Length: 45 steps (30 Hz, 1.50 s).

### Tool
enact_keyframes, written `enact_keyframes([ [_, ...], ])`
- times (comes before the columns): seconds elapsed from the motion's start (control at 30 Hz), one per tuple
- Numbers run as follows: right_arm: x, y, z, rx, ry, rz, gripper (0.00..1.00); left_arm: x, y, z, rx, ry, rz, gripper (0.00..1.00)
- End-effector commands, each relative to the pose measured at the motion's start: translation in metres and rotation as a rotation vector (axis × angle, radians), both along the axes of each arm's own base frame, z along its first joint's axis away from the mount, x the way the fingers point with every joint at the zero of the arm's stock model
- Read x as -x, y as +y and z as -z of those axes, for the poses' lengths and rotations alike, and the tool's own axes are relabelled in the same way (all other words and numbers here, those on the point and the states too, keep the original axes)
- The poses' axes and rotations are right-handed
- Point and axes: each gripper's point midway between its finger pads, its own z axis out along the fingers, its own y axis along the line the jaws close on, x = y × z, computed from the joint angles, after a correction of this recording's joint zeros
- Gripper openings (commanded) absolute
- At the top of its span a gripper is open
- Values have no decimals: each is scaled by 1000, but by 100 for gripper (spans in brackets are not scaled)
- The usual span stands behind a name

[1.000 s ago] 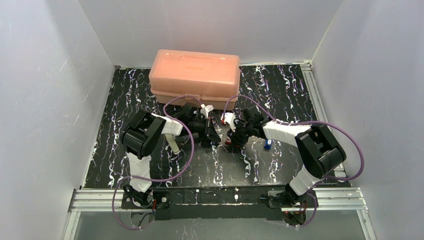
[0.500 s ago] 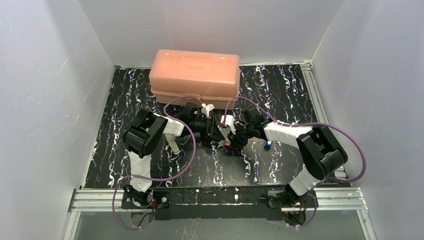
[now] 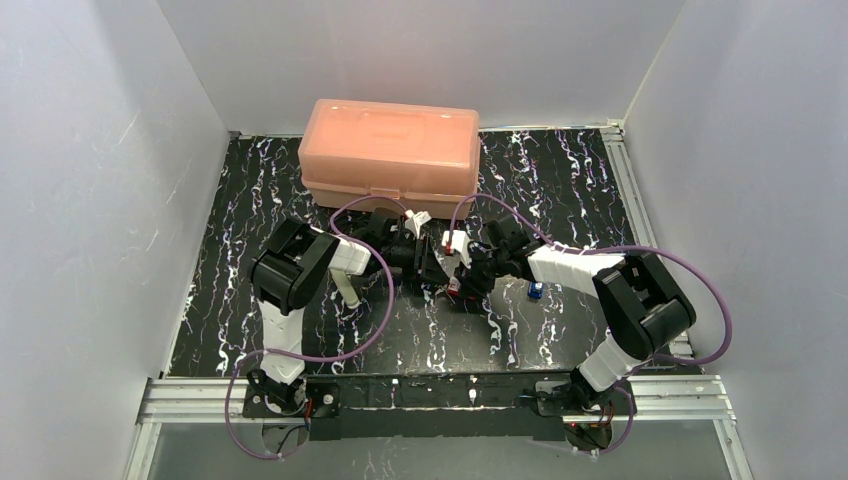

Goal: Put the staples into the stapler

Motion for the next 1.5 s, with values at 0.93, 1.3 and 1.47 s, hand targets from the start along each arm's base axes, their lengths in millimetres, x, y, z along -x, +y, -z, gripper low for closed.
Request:
enact_keyframes([
  [0.93,-8,5,-9,1,-14,33,36,24,-5,17,-13,66,57,0],
  [1.3,-8,-7,12,109,43,52,54,15,-4,14,-41,28,21,0],
  [1.47,-6,-11,14,127,40,37,50,13,0,15,-79,15,-2,0],
])
